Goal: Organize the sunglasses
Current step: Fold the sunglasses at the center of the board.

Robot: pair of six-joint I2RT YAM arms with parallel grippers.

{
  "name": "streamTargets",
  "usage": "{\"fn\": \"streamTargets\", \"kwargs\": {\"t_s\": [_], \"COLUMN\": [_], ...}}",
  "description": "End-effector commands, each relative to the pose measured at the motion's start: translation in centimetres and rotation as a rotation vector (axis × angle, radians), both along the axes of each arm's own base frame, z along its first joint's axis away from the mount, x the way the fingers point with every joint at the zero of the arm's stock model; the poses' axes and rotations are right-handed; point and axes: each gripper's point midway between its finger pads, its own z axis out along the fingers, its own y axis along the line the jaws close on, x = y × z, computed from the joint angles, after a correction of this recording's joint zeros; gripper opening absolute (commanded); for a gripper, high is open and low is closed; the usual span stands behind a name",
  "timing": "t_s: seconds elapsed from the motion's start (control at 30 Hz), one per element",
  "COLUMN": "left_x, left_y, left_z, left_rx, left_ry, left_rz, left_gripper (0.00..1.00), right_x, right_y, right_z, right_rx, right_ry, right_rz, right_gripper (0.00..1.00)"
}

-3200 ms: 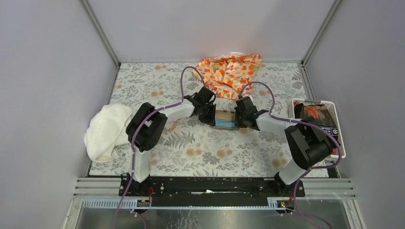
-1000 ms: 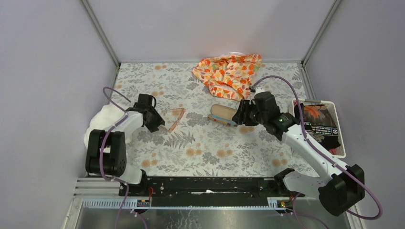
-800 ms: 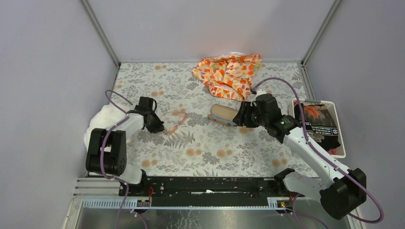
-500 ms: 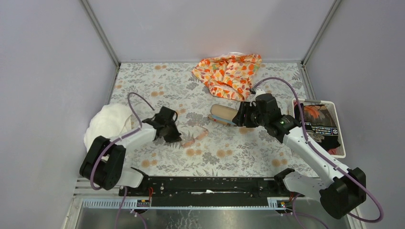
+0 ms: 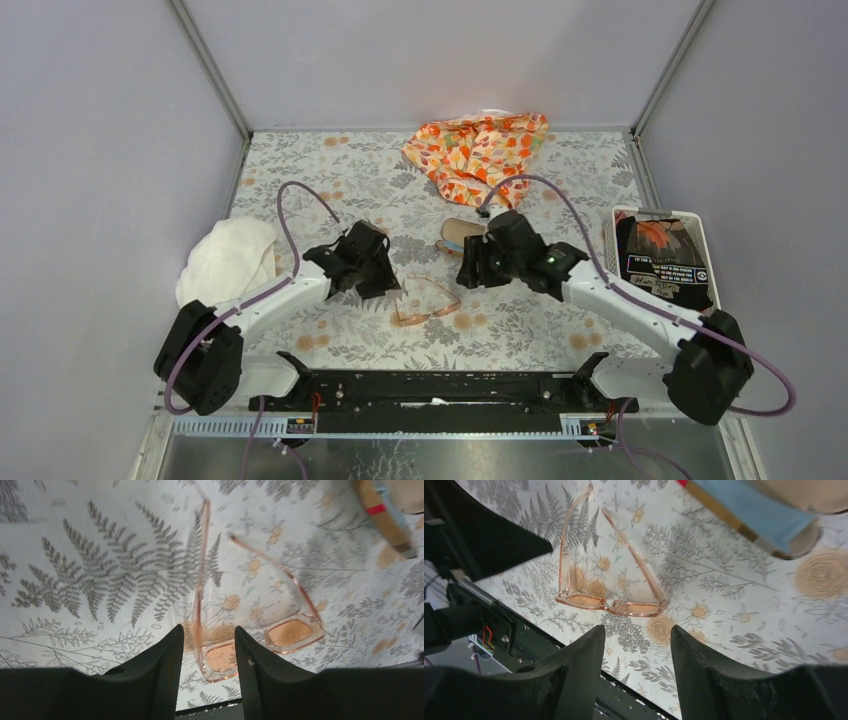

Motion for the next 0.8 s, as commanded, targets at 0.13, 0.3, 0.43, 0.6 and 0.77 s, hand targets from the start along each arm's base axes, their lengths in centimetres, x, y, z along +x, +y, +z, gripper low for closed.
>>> {"fn": "streamTargets", "kwargs": {"t_s": [0.13,0.3,0.43,0.6,0.77], "left_x": [2.8,2.3,1.9,1.8,1.4], "left_y": [0.9,0.2,-0.2,-0.7,-1.1], "left_z": [1.8,0.5,-0.6,-1.4,-2.1], "left_rx": [0.087,0.072,0.061,0.049,0.030], "left_ry": [-0.081,-0.032,-0.002,0.012,0.038], "left_rz": [-0.087,-0.160,-0.205,-0.232,-0.262], "left_gripper": [0.49,0.49,0.49,0.46,0.42], "right_x": [2.0,3.3,4.1,3.9,3.3], "right_y": [2.4,4.7,5.6,6.6,6.9], "right_z": [-3.9,-5.6,-7.4,-9.5,-9.5], "right_rx": [-0.193,-0.206,-0.229,-0.226,-0.205], "right_ry": [-0.066,-0.107,-0.133,-0.089,-0.077], "right_rz": [-0.011,0.115,0.187,0.222,0.254], "right_gripper": [0.57,0.59,0.61,0.37,0.23]}}
